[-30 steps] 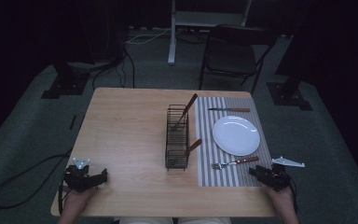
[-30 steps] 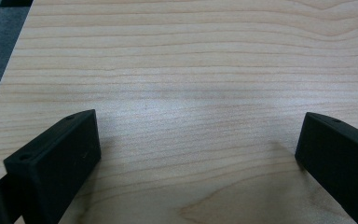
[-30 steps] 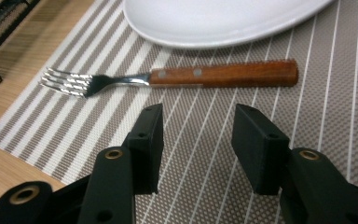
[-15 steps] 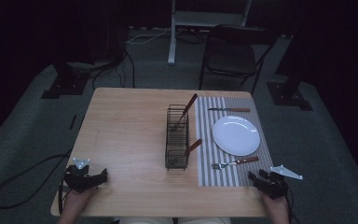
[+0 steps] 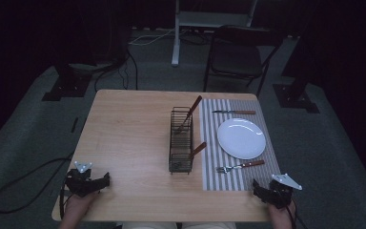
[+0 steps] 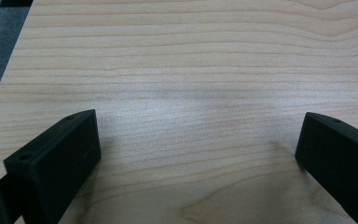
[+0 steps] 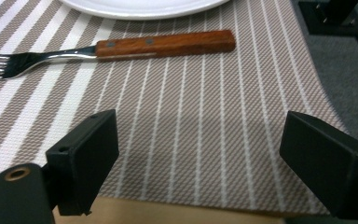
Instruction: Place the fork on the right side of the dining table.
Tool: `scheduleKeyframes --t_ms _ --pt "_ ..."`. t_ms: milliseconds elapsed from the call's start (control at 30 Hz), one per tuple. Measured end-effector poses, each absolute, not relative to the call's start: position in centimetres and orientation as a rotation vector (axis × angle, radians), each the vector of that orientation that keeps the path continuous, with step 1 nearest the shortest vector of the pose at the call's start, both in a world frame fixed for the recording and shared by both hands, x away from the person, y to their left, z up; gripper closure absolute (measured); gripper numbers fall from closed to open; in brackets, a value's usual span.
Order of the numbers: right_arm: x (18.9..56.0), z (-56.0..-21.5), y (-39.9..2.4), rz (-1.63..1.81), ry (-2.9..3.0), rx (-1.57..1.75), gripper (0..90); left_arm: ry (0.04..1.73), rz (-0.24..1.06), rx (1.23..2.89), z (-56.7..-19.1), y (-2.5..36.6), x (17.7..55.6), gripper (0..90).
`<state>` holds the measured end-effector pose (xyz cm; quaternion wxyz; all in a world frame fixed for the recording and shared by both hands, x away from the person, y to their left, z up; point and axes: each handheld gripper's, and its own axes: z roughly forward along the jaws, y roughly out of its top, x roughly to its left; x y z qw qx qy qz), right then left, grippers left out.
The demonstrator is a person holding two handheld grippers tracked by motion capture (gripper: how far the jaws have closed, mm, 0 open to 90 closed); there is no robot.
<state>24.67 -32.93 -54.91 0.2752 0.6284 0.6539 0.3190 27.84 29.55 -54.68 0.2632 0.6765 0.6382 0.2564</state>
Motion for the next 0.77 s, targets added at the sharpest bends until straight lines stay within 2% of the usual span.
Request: scheduleKeyframes --t_ms 767 --pt "25.7 -55.0 -32.0 0.793 1.706 1.753 12.5 1.737 0.698 1.821 -54.7 29.5 27.9 0.3"
